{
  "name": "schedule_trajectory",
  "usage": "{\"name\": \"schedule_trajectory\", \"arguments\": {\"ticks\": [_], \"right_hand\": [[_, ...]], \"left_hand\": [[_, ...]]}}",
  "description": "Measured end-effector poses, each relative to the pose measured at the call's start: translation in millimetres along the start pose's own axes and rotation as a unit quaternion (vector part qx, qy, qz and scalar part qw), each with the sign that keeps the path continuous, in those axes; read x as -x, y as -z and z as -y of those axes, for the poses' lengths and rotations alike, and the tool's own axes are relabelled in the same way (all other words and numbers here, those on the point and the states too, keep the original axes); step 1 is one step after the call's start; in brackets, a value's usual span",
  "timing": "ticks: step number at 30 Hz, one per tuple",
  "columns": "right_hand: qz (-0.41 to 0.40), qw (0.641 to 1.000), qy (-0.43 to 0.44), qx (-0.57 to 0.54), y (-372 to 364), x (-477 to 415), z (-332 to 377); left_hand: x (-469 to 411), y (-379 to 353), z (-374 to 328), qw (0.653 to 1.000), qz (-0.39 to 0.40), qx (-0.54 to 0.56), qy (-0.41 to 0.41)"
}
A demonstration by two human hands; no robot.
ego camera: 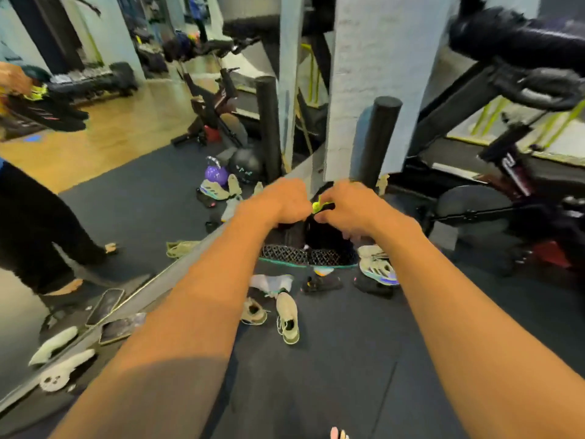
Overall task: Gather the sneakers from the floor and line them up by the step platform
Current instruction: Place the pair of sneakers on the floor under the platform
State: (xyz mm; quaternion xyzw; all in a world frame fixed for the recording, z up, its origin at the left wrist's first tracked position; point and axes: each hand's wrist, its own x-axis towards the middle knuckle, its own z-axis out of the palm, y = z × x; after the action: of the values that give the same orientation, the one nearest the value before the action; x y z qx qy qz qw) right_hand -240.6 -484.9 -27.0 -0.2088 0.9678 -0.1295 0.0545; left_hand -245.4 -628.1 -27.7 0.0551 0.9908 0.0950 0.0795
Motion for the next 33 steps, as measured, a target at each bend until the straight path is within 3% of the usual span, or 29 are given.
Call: {"name": "schedule_trajectory", "arguments": {"ticks": [6, 12, 24, 33], "right_hand": [[-0.112, 0.988, -0.11, 0.015, 95.6, 86.0, -75.8], [-0.16, 0.963, -0.217, 0.026, 166.9, 189.2, -177.8], [-0.226, 0.906, -0.356, 0.033, 213.8, 381.3, -421.5], [-0.235, 0.845, -0.48, 0.005, 240.3, 447.2, -605.0]], "left_hand": [[-13.6, 51.6, -140.4, 0.985, -0.051, -0.022, -0.162], [-9.4, 60.4, -309.2, 0.957, -0.079, 0.029, -0.279], [-22.7, -11.2, -638.2, 0.903, -0.014, 0.028, -0.429], [-92.7, -68.4, -843.6, 0.836, 0.018, 0.017, -0.548]]}}
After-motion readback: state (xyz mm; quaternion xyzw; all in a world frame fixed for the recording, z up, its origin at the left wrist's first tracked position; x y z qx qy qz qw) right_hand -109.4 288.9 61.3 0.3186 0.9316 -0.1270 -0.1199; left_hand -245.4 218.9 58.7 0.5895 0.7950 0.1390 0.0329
